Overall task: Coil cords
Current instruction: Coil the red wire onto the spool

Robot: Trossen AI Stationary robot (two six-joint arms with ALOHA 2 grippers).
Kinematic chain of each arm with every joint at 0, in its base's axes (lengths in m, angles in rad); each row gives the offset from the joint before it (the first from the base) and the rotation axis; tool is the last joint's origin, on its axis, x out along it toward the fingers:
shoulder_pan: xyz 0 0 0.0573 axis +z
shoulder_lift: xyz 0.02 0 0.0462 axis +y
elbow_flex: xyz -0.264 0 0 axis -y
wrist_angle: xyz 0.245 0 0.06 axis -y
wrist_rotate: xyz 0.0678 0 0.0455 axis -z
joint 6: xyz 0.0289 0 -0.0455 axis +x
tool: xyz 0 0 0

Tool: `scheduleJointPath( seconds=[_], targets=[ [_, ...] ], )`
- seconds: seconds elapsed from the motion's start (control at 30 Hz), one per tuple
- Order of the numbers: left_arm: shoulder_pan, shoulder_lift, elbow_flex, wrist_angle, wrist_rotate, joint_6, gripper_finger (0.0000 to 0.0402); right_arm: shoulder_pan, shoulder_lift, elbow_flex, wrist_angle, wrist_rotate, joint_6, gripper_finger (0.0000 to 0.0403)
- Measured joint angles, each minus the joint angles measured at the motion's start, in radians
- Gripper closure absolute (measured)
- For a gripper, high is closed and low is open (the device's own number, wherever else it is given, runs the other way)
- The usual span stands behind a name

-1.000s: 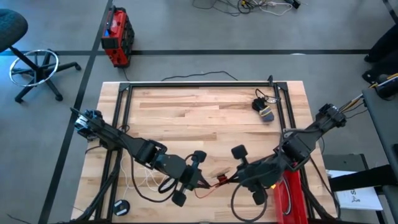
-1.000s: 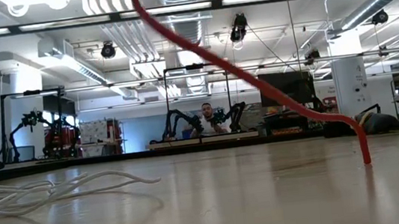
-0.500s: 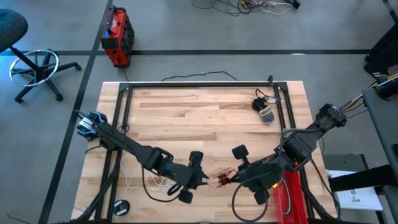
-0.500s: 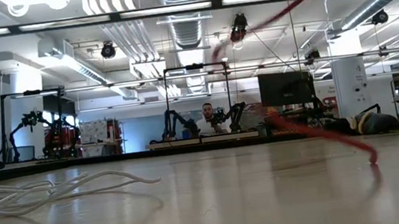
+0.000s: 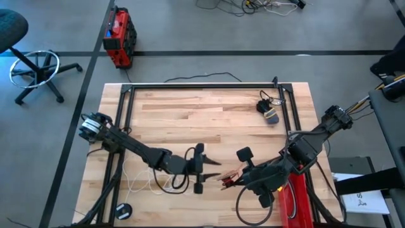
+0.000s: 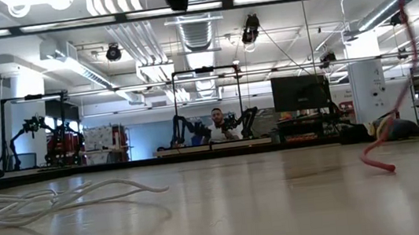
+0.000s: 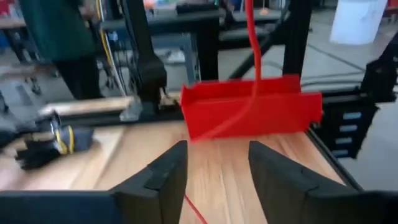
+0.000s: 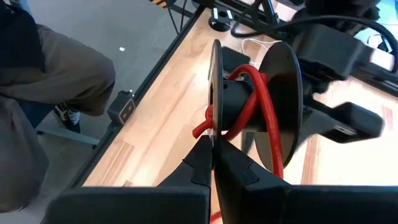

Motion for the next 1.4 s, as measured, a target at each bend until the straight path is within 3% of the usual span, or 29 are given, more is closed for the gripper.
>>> scheduleJointPath(
  seconds=[0.27,0.57,0.73,0.97,1.2,1.4],
  targets=[
    [-0.019,-0.057,0.043,-0.005,-0.047,0.103,0.0210,0.000,-0.029,0.000,-0.093,0.001,0.095,0.0403],
    [-0.041,-0.104,0.163,-0.061,-0.083,0.221,0.0247,0.000,-0.031,0.000,-0.129,0.013,0.158,0.0403],
    [-0.040,-0.100,0.221,-0.206,-0.080,0.190,0.0267,0.000,-0.032,0.000,-0.129,0.031,0.156,0.0403],
    [-0.037,-0.100,0.222,-0.202,-0.036,0.131,0.0285,0.000,-0.032,0.000,-0.129,0.053,0.157,0.0403],
    [-0.016,-0.099,0.206,-0.201,-0.008,0.001,0.0276,-0.009,-0.032,0.000,-0.128,0.080,0.156,0.0403],
    [0.005,-0.099,0.202,-0.194,0.007,-0.007,0.0292,-0.023,-0.031,0.000,-0.113,0.083,0.146,0.0403]
  ],
)
